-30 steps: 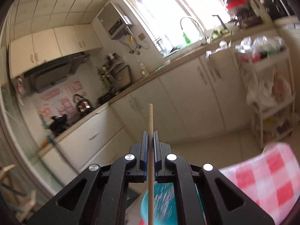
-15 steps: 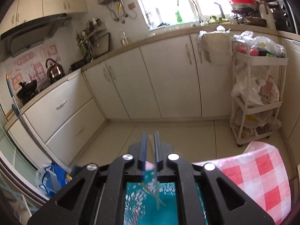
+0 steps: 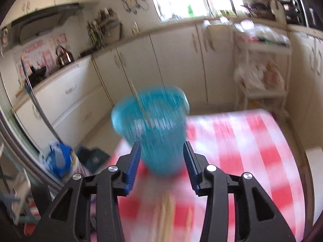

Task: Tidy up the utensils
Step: 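Grasp a chopstick with the right tool while the left tool grasps another chopstick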

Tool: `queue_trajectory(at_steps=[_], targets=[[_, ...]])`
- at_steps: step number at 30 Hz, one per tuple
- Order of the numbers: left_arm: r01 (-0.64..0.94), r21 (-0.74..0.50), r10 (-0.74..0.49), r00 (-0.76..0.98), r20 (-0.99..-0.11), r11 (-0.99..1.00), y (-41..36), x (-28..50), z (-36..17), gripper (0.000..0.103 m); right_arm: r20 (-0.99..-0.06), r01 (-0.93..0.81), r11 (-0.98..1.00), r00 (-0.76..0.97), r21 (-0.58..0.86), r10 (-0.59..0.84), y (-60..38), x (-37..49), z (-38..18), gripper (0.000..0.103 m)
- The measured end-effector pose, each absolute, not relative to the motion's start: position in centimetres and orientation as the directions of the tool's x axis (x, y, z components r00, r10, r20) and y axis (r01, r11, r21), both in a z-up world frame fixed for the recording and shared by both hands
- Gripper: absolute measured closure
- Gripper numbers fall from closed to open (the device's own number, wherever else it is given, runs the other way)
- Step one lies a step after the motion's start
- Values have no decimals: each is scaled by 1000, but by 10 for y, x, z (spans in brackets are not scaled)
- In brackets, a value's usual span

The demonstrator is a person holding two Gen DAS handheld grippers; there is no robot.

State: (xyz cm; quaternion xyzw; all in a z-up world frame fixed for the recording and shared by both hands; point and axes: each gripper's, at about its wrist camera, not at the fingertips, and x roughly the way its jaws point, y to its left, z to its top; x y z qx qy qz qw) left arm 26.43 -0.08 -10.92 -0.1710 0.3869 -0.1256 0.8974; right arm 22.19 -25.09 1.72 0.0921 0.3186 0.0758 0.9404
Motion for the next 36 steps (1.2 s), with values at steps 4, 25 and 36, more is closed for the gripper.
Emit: queue_trajectory(at_steps=[4, 25, 36], targets=[[88, -393, -348, 663, -663, 915, -2, 266, -110, 29, -665, -23, 974, 727, 224, 170, -262, 183, -26, 60], [76, -348, -313, 641, -701, 934, -9, 268, -114, 27, -768, -47, 987, 623, 157, 152, -246, 155, -83, 81], [178, -218, -281, 621, -732, 960, -41, 259, -107, 27, -773, -41, 998, 631, 50, 64, -240, 174, -87, 96]])
